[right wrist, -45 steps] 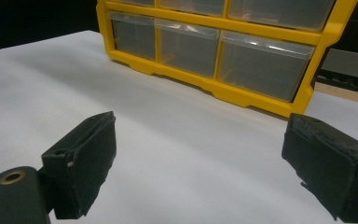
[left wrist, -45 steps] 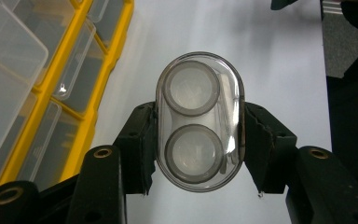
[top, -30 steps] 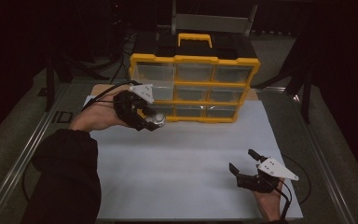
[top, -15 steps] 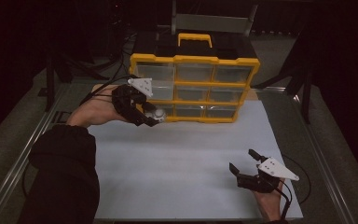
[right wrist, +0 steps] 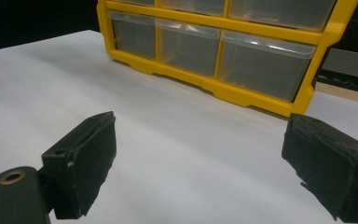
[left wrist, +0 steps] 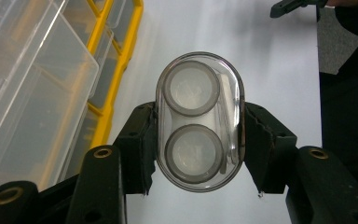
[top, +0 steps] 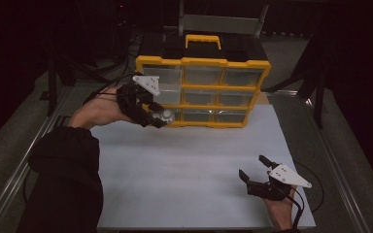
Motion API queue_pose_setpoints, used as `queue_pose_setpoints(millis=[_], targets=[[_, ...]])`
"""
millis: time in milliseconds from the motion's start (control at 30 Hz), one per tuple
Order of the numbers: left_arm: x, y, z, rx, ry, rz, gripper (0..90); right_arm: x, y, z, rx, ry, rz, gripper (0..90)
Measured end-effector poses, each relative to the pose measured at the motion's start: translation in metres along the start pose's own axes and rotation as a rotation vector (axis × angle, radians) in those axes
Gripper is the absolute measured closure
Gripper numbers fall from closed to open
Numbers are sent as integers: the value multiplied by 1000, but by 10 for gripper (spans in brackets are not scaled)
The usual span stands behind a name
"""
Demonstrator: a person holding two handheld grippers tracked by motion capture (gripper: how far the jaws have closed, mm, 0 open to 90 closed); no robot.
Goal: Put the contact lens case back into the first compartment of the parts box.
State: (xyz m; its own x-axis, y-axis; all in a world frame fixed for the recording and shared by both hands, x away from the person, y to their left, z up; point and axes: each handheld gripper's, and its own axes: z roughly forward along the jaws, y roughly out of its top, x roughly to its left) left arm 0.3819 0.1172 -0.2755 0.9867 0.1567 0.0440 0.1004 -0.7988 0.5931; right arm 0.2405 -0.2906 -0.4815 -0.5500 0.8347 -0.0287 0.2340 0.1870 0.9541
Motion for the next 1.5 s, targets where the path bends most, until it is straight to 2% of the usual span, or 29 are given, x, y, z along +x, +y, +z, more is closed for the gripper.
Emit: queue_pose_setpoints(millis=[367,467,1000,1500], targets=[[2,5,-5,-21,-8,2,497,0,0,0,-1,3,1,99],[3,6,-5,-13,-14,3,496,0,0,0,-2,3,0,99],[5,11,-14,-17,-1,-2,497,0,0,0,-1,5,2,99],[11,10,-24,-33,6,-25,498,0,0,0,0,4,2,99]])
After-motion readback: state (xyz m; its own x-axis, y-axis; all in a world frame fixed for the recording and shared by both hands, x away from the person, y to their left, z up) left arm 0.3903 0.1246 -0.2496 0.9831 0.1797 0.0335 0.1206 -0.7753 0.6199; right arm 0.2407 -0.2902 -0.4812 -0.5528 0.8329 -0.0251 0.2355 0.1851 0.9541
